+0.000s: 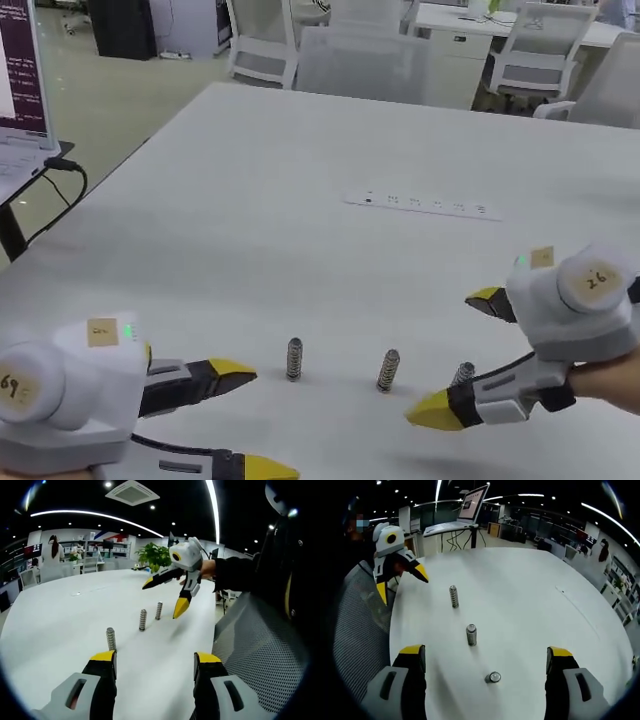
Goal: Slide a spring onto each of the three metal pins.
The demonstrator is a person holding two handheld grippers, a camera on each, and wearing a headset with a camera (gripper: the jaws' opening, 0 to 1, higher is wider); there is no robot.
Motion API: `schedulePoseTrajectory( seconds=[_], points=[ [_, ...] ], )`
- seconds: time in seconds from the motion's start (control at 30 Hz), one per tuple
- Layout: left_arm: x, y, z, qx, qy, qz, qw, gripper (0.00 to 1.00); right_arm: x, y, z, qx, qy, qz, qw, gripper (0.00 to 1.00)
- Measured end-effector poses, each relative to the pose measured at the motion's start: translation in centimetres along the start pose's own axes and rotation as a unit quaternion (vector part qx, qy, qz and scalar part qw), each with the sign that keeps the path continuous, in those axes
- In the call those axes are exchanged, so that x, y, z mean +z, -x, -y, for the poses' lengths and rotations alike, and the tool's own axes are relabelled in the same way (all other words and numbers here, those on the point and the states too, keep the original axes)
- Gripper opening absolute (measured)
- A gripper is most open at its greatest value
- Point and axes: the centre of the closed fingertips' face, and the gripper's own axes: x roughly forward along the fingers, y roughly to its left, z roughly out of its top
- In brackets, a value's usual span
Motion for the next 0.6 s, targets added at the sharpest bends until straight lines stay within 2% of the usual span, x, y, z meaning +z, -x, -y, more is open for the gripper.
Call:
schedulePoseTrajectory(
  seconds=[0.37, 0.6],
  points=[
    [0.2, 0.1, -0.3, 0.006, 0.003, 0.005, 1.0, 0.58, -0.9, 1.8, -0.9, -0.015, -0.02, 0.036, 0.999, 1.0],
    [0.2, 0.2, -0.2, 0.007, 0.003, 0.006, 1.0, 0.58, -1.6, 2.3, -2.0, -0.008, -0.025, 0.059, 0.9979, 1.0]
  ],
)
